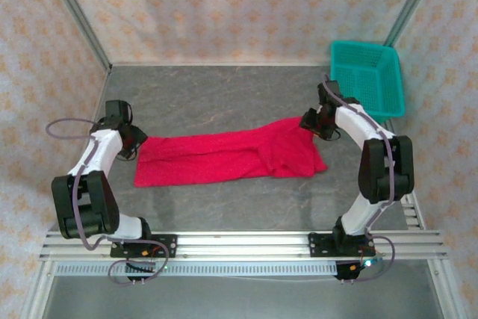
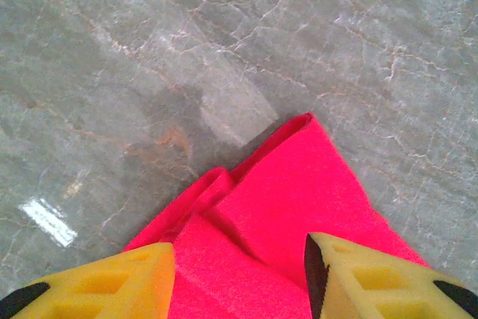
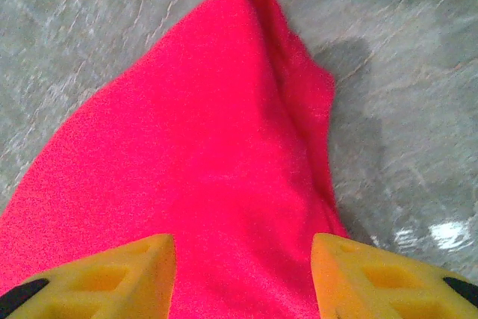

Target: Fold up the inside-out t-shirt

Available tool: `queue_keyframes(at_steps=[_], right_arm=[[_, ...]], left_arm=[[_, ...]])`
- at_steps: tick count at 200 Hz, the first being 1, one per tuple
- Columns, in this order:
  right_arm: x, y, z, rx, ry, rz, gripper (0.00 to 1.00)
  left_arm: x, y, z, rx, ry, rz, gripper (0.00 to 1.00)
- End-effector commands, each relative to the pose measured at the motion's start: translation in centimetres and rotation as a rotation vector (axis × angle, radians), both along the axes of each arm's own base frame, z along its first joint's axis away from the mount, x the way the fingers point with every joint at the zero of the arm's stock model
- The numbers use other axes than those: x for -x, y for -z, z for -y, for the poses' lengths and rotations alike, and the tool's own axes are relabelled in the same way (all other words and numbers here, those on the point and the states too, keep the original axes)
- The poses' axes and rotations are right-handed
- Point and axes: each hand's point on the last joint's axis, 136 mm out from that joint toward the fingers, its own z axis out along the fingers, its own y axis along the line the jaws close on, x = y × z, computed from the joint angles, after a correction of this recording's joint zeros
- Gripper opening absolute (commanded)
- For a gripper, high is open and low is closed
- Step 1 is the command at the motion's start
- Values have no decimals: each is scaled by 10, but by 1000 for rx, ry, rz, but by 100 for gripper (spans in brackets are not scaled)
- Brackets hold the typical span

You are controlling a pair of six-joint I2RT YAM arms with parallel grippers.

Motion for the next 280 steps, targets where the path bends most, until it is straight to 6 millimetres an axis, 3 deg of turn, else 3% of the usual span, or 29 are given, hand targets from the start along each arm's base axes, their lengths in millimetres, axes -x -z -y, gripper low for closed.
queue_keyframes(at_steps=[1,33,96,138,165,171,195,241,280], right_arm=[[4,1,-8,-54,-13,4,51],[5,0,-11,-71,-20,8,51],[-5,-10,-14,-89,-22,31,51],[-6,-13,-17,-110,-18,36,51],[-5,-15,-17,-113,-14,38,51],[-5,-15,-18,-117,-11,39,51],[-2,-3,-26,-146,3,31,51],[5,53,-27,-154,66,-65,50],[4,51,-26,-138,56,-68,50]], left_arm=[[-10,9,3,37,5,-31,50],[-20,18,-1,33,1,-66,48],[-20,41,0,51,-6,-98,44],[-29,50,0,69,-9,-104,29],[-33,47,0,71,-6,-96,0],[-33,45,0,68,-6,-95,0],[-37,31,-2,57,-8,-77,0],[-43,5,-5,38,-3,-54,0],[-48,13,-12,11,0,-89,0]])
